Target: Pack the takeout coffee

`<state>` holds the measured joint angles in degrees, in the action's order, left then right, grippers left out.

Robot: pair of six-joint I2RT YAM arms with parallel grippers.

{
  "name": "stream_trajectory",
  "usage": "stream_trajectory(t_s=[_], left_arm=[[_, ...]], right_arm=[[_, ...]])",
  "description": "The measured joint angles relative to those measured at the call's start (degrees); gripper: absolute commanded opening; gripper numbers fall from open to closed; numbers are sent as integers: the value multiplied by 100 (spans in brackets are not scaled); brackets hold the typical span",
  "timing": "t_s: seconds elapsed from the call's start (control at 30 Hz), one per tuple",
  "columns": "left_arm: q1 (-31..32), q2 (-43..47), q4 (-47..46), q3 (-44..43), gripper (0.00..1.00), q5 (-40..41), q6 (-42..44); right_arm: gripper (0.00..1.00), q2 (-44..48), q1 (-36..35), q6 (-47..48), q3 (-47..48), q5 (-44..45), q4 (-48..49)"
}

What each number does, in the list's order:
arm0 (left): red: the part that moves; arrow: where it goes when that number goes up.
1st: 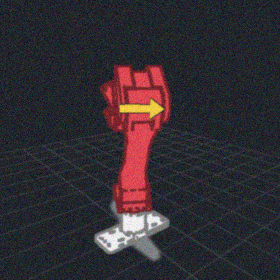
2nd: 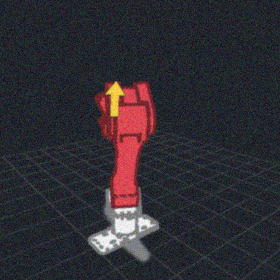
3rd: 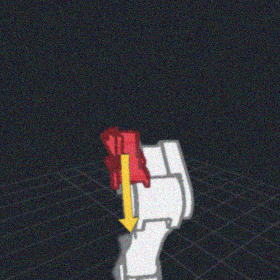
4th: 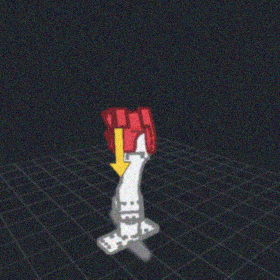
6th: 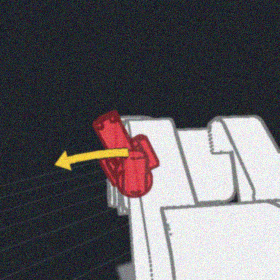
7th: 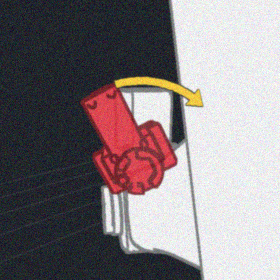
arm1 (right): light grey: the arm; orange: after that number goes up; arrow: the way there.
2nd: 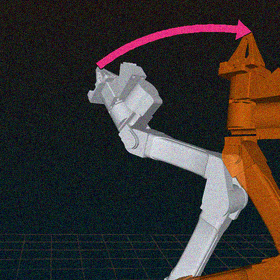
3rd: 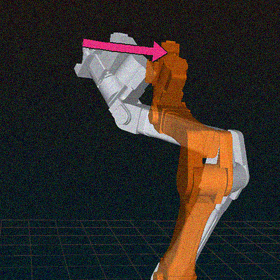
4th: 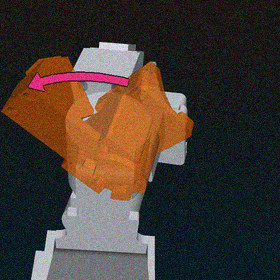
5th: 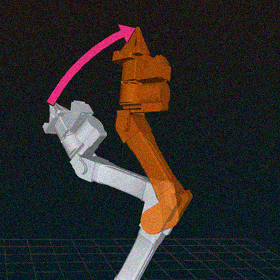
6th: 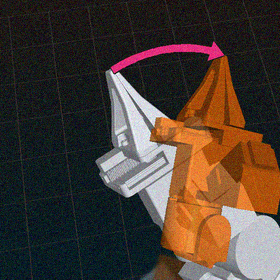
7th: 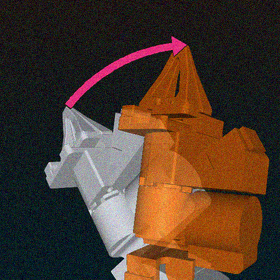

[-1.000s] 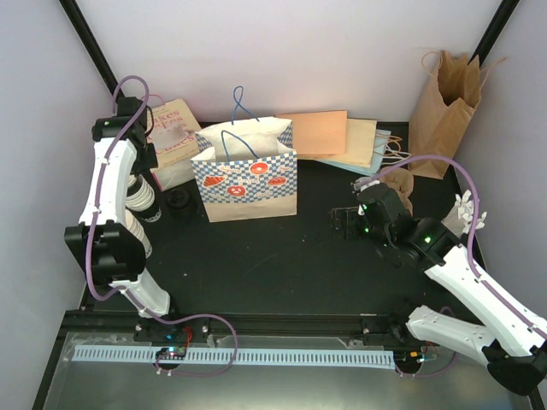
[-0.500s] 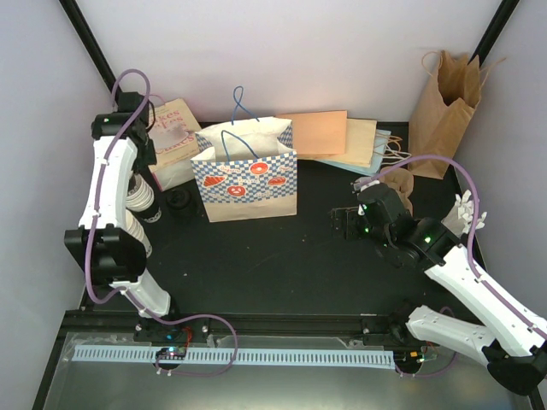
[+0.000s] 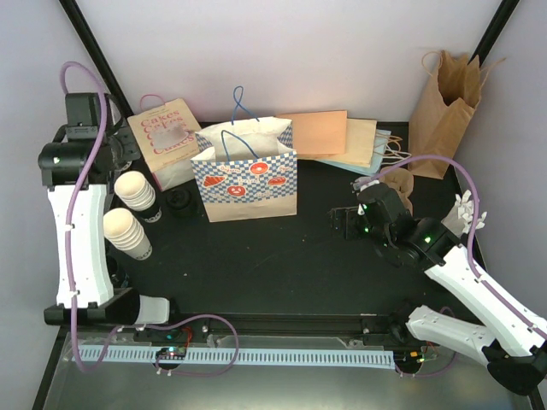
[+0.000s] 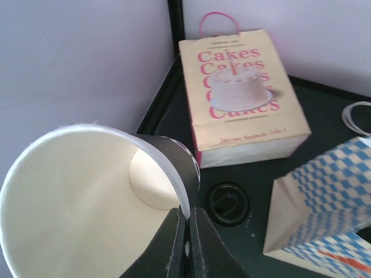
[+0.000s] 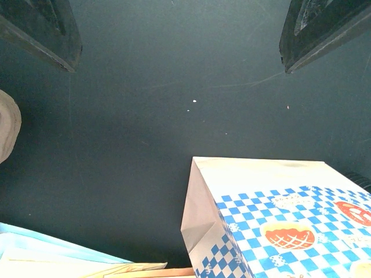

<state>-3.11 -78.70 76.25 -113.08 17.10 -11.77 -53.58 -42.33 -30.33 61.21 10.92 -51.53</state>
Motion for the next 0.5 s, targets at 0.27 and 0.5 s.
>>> stream_trajectory(t_s=[0.27,0.5], left_arm=[[820,885,70,824,2,-378,-238],[1569,1958,-24,2090,1,-713,-726]], right_arm=[[95,-76,0,-4,-61,-142,149],[95,-221,0,-42,-90,-254,326]])
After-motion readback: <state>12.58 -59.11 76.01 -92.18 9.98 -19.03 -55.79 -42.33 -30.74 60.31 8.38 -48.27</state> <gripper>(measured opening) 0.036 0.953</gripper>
